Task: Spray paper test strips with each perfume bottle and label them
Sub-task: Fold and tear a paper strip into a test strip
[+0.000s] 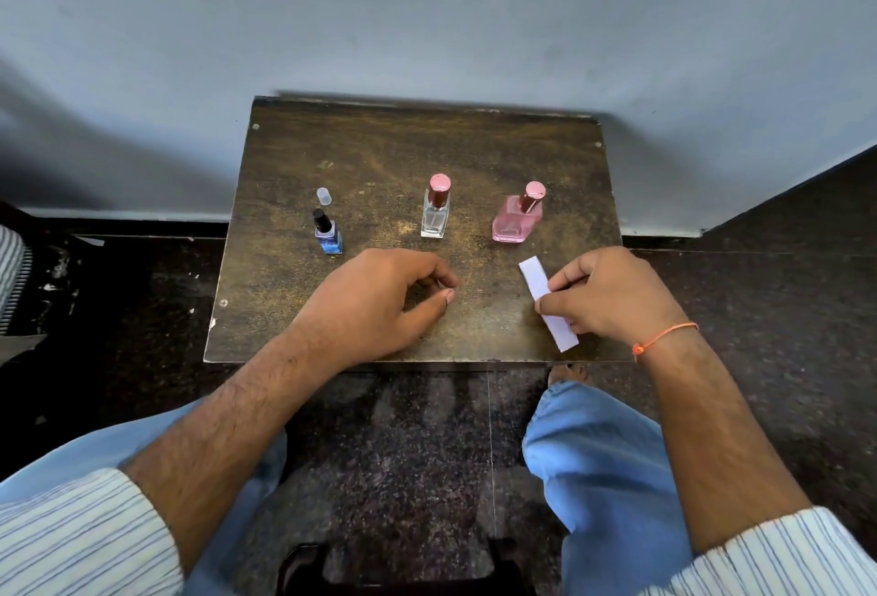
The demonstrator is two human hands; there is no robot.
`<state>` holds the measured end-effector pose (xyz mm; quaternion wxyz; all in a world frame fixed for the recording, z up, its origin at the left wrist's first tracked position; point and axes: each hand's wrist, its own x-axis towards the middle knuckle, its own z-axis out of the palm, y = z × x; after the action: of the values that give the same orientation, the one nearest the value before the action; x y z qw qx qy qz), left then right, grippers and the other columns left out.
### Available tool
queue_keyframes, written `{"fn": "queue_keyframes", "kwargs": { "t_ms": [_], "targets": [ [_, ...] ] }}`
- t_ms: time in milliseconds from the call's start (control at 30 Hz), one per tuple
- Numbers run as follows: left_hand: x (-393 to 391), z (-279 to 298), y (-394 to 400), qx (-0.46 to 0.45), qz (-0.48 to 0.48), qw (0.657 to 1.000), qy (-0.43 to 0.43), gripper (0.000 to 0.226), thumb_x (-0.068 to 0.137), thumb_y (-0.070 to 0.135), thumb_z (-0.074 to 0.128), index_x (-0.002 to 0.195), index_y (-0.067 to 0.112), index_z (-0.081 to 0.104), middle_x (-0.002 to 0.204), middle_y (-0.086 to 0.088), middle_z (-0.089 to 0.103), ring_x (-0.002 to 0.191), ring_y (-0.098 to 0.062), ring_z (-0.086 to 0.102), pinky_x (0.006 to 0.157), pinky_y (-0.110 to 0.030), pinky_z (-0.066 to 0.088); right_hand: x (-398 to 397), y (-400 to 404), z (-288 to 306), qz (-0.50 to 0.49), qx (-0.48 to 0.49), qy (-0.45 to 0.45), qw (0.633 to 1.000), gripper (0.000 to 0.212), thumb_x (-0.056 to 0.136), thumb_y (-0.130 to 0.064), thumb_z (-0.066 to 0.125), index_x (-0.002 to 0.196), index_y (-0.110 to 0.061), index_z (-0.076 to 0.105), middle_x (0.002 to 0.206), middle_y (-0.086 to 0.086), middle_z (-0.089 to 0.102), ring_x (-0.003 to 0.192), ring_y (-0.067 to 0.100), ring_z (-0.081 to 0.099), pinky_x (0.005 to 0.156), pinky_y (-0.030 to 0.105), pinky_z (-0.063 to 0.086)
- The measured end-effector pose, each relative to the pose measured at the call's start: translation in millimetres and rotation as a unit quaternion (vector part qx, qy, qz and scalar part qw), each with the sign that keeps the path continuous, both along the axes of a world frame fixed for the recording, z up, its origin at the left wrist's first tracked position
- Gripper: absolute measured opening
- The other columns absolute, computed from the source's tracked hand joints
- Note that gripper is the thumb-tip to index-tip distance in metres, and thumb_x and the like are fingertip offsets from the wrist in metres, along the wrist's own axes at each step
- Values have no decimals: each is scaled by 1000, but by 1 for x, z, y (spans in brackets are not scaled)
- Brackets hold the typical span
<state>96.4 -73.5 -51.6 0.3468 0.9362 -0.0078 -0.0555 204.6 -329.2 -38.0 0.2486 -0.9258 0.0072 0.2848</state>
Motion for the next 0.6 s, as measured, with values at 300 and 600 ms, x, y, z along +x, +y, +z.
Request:
{"fn": "queue_keyframes", "kwargs": {
  "t_ms": [300, 600],
  "targets": [
    [3, -3, 6, 42, -39, 998, 14, 51, 92, 49, 77, 141, 49, 62, 82, 21, 65, 71, 9, 58, 66, -25, 52, -32, 53, -3, 184, 27, -44, 981, 18, 79, -34, 90, 93, -27, 83, 78, -13, 75, 75, 6, 72, 74, 25, 57],
    [7, -5, 6, 83, -50, 992, 75, 27, 89, 57, 78, 113, 48, 71, 80, 18, 56, 75, 6, 51, 67, -29, 47, -24, 46, 0, 206, 65, -42, 976, 17, 82, -24, 90, 96, -29, 82, 75, -13, 74, 65, -7, 65, 64, 7, 46]
  ]
}}
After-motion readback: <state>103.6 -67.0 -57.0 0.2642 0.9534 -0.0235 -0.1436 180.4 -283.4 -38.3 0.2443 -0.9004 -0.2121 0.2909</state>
